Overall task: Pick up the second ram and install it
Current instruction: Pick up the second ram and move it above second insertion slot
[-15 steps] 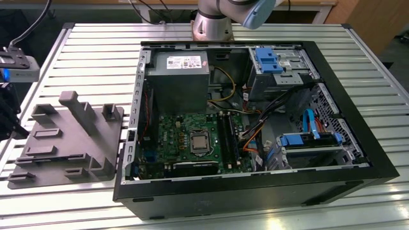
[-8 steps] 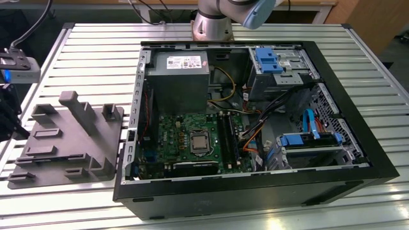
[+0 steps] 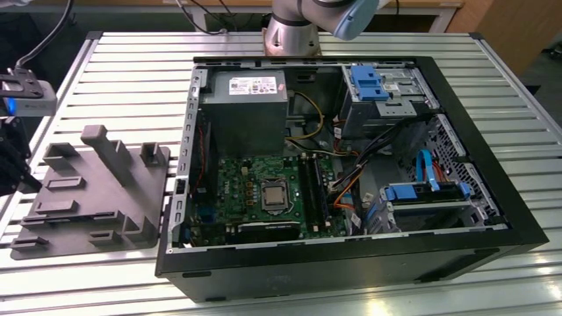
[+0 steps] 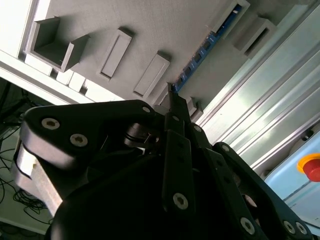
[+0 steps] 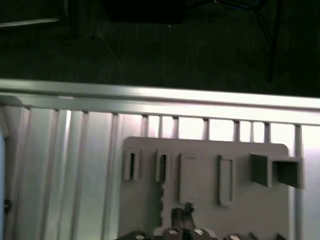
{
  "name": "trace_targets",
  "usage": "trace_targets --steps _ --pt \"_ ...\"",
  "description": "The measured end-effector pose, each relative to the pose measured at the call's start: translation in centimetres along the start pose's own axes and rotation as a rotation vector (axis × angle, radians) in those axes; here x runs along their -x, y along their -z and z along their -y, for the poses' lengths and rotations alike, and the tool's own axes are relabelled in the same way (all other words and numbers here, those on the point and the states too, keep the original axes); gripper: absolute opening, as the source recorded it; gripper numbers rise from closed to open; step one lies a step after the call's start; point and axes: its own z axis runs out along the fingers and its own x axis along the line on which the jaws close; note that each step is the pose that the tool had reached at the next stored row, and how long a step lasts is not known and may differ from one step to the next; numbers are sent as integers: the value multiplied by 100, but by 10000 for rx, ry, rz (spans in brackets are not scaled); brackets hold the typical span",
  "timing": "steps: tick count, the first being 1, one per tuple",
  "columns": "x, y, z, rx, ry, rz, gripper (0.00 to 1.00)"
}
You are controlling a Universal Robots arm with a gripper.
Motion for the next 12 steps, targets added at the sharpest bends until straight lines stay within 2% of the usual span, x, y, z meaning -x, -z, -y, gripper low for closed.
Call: trace_targets --steps 12 --pt "-3 -40 2 0 0 0 11"
